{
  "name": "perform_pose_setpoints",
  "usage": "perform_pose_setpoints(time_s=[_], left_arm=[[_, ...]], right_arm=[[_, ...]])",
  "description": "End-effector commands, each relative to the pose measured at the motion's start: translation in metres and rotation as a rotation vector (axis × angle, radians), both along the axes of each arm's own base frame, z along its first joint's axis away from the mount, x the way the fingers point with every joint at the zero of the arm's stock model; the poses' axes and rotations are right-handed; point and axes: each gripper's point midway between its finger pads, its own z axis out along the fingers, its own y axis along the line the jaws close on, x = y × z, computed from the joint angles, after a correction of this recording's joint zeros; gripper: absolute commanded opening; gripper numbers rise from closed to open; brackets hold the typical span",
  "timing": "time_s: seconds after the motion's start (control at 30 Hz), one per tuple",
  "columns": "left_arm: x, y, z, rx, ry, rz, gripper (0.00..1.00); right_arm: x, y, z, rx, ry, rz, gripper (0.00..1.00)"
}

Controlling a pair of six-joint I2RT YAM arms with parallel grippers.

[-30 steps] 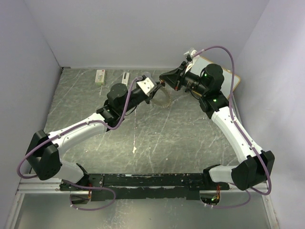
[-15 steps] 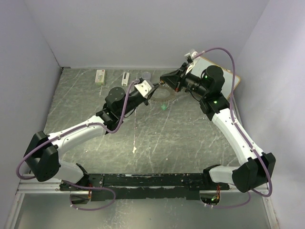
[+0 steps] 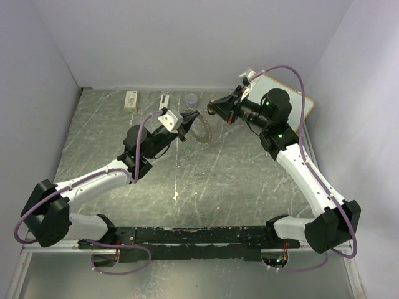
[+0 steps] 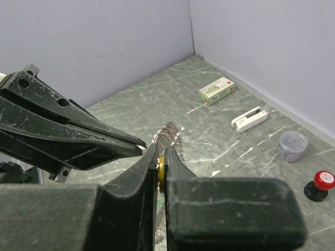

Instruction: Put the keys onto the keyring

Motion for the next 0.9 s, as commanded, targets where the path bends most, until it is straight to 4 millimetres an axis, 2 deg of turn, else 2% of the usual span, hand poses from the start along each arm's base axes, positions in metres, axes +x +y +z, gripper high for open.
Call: perform_pose_setpoints(time_s=[0.0, 0.63, 0.87], left_arm=[[-0.007, 0.015, 0.033, -0.118, -0.063, -0.017, 0.07], [-0.010, 0.007, 0.043, -0.195, -0.067, -0.081, 0.07], [-0.010, 0.007, 0.041, -0.192, -0.065, -0.082, 0.07]], right_arm=[[0.006, -0.008, 0.013, 0.022, -0.057, -0.045, 0.00], [0.014, 0.001, 0.005, 0.035, -0.035, -0.010, 0.00], [0.015, 0.000, 0.011, 0.032, -0.048, -0.020, 0.00]])
